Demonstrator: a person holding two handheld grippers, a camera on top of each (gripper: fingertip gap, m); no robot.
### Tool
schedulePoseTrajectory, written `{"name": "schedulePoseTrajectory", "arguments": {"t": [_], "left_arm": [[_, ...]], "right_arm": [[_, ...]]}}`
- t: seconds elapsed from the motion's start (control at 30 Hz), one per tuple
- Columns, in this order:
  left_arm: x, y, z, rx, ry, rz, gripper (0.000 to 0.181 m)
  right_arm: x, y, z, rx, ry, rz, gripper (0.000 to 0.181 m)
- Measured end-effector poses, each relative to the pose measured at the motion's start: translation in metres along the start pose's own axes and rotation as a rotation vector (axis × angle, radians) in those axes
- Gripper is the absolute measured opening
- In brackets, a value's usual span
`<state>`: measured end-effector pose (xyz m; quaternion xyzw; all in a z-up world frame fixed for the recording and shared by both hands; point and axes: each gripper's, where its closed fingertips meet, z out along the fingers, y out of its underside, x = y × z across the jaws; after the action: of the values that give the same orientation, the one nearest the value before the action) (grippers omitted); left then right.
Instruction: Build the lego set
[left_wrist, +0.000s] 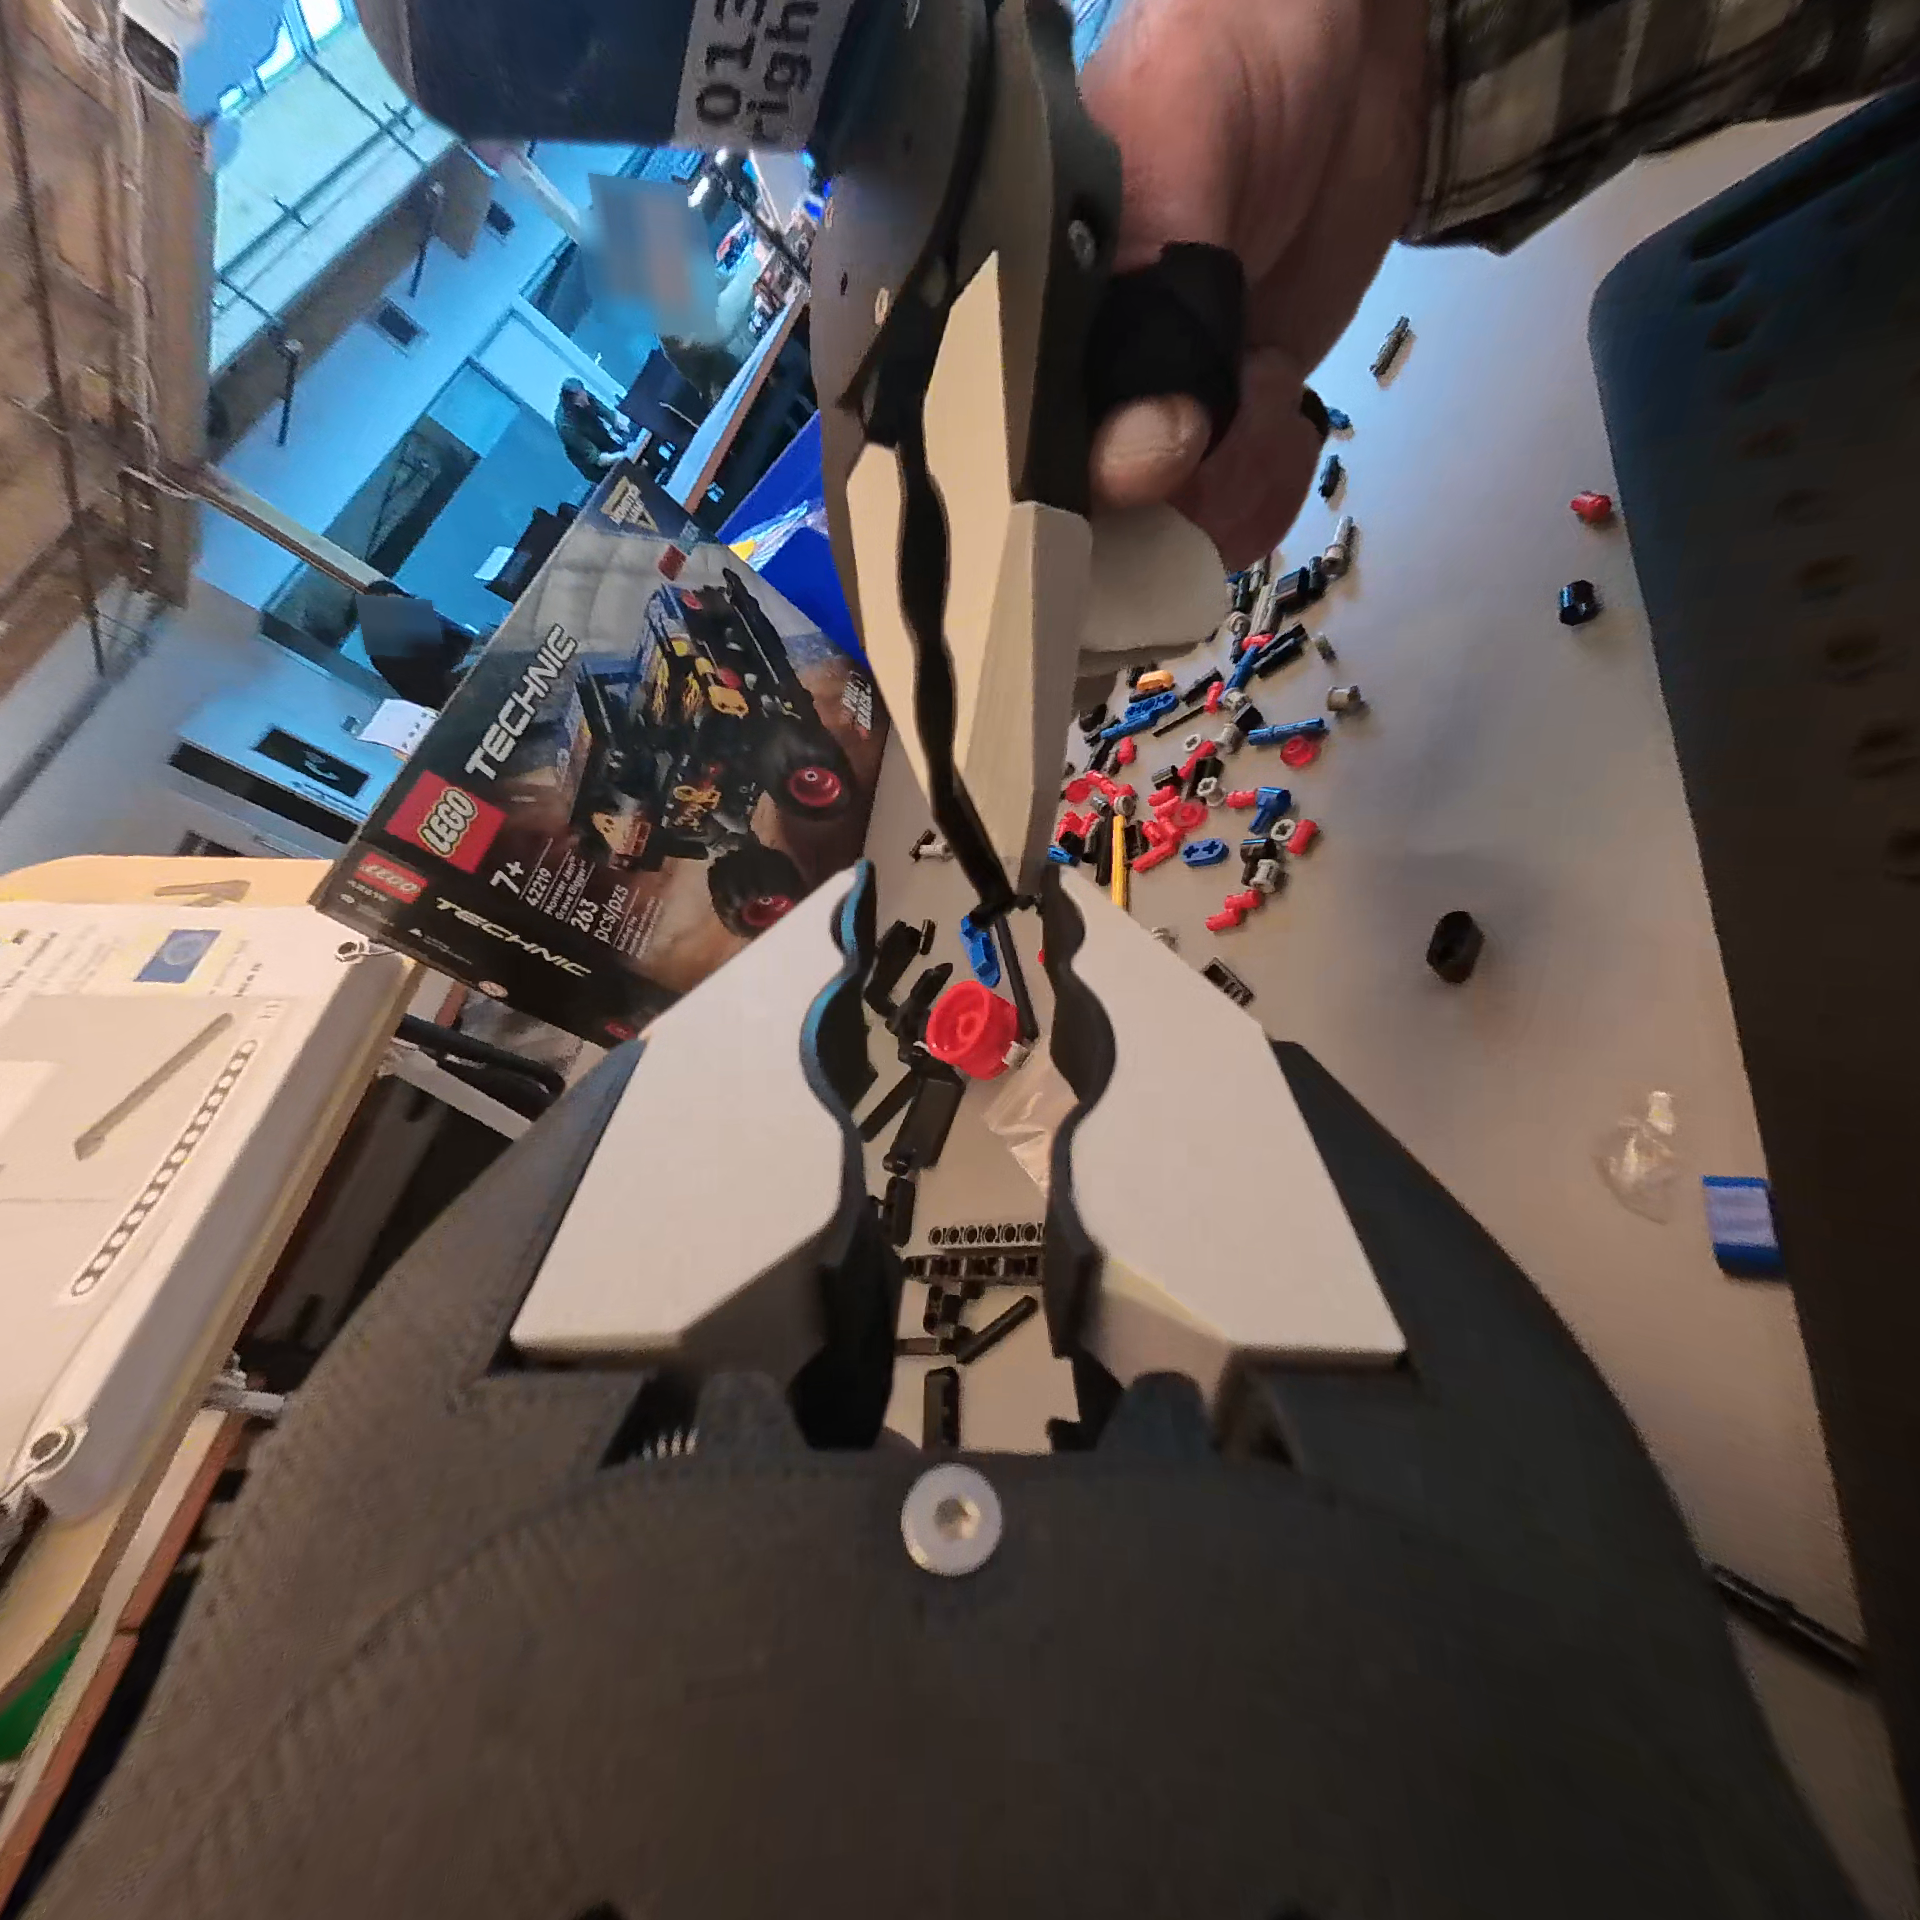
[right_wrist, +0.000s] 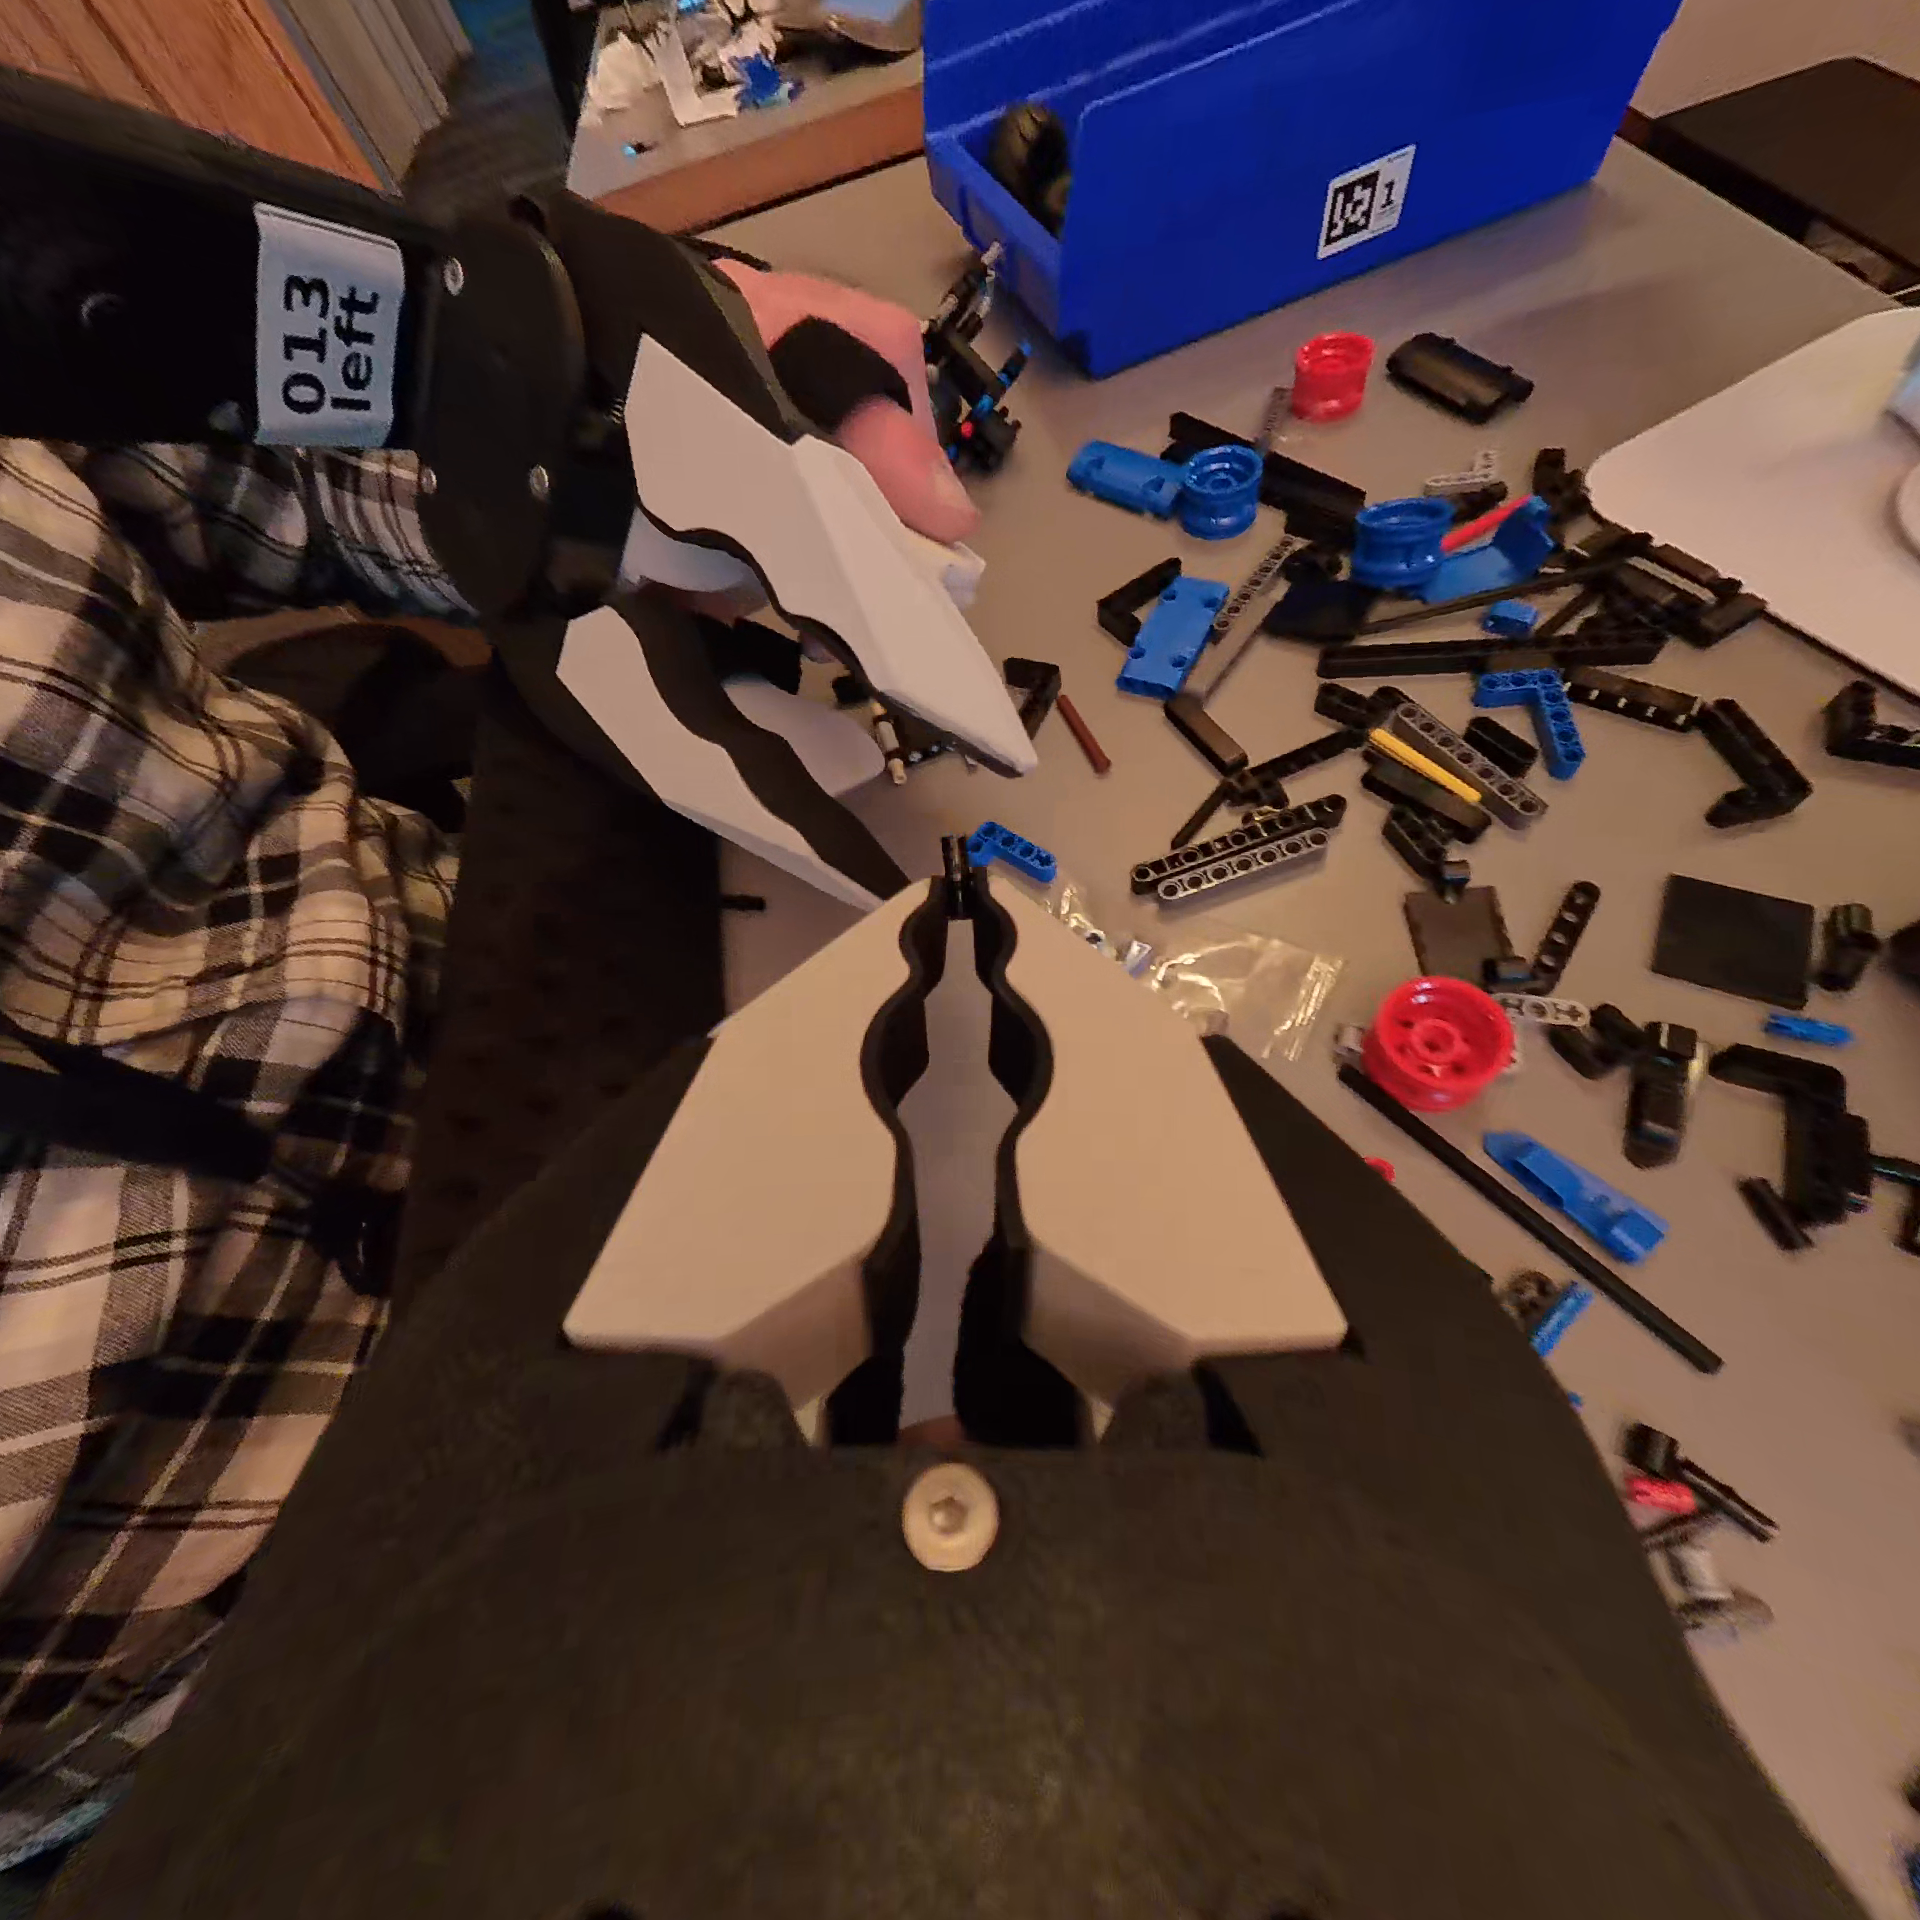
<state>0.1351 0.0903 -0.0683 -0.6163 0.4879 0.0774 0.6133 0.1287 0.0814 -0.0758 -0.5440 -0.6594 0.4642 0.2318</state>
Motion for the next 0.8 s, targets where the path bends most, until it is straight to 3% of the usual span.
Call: {"name": "schedulePoseTrajectory", "arguments": {"t": [0.17, 0.33, 0.63, 0.8], "left_arm": [[0.005, -0.004, -0.001, 0.019, 0.004, 0.051, 0.026], [0.011, -0.004, -0.002, 0.019, 0.026, 0.078, 0.010], [0.010, -0.004, -0.006, 0.023, 0.041, 0.098, 0.016], [0.011, -0.002, -0.005, 0.013, 0.036, 0.109, 0.003]], "right_arm": [[-0.004, 0.000, 0.003, 0.009, -0.042, 0.031, 0.004], [-0.006, -0.002, 0.001, 0.027, -0.082, 0.060, 0.004], [-0.010, -0.002, -0.007, 0.074, -0.148, 0.109, 0.003], [-0.014, 0.000, -0.007, 0.075, -0.165, 0.117, 0.003]]}}
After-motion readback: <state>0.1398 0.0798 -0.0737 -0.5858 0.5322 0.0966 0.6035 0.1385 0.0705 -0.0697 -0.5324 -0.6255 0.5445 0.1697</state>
